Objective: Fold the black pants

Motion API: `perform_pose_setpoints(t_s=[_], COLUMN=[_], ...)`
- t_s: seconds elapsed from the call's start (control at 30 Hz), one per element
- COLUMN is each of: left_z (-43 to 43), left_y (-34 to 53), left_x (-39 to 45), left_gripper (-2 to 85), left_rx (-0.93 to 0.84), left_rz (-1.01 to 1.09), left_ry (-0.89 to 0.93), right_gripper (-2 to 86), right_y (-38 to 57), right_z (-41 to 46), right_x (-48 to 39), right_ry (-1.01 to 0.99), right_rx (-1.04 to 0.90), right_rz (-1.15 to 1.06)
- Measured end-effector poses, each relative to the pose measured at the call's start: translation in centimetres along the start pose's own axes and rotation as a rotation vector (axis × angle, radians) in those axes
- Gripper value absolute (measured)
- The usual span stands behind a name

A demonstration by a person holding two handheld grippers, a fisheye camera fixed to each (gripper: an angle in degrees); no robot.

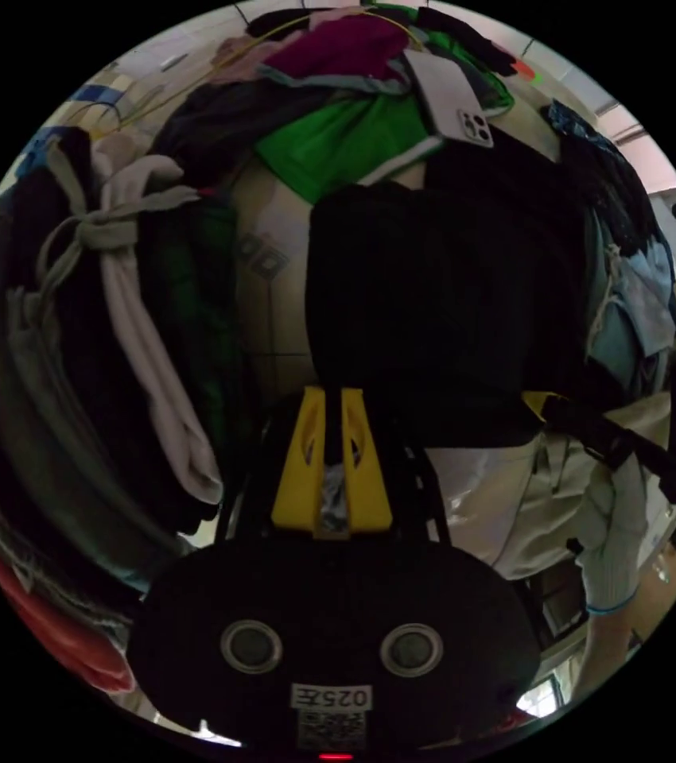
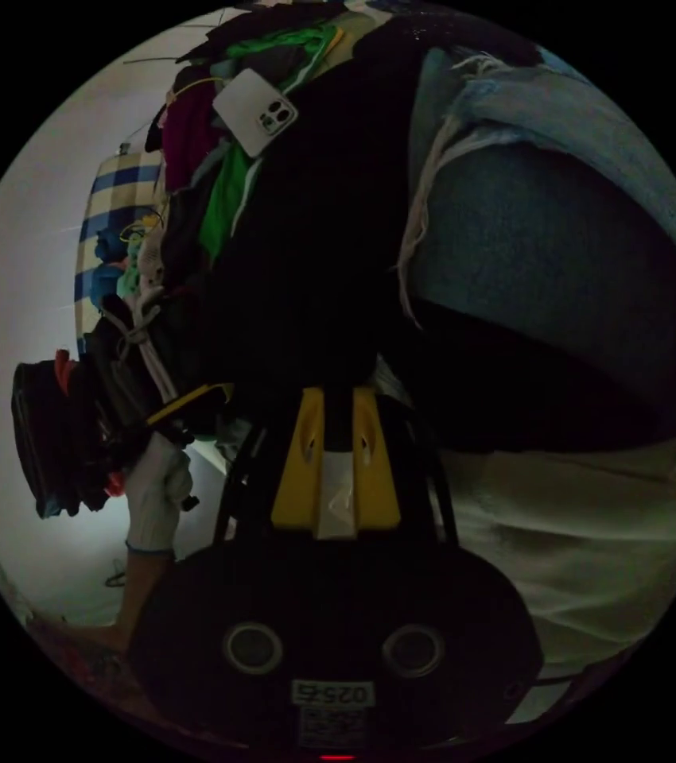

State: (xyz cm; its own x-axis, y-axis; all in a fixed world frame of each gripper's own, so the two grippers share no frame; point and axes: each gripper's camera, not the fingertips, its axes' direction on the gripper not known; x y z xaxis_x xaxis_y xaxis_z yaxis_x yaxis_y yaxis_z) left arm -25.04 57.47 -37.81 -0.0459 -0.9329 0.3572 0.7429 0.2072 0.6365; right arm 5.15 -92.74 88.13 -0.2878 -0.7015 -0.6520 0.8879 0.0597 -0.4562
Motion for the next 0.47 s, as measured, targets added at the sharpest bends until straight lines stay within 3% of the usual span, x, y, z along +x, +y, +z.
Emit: perform_pose_setpoints(t_s=[0.13,0.27,0.47], left_z=[-0.5,0.8,-0.2], left_y=[0.5,0.8,7.9], left_x=[0.4,1.6,3.4], left_gripper=[-0.4,2.8,6.0], left_rx=[0.015,0.011,-0.03], left_rz=[-0.056,0.053,0.206], left_ry=[-0.043,-0.053,-0.089], right_gripper=[6.0,6.7,15.5], right_y=[-0.5,-1.0,5.9], right_z=[0.5,0.0,-5.2], right_x=[-3.5,-5.3,-7.4], right_ry=[0.034,0.099,0.041], right_rx=[0.032,0.039,0.118], right_rz=[-0.057,-0.096,-0.05])
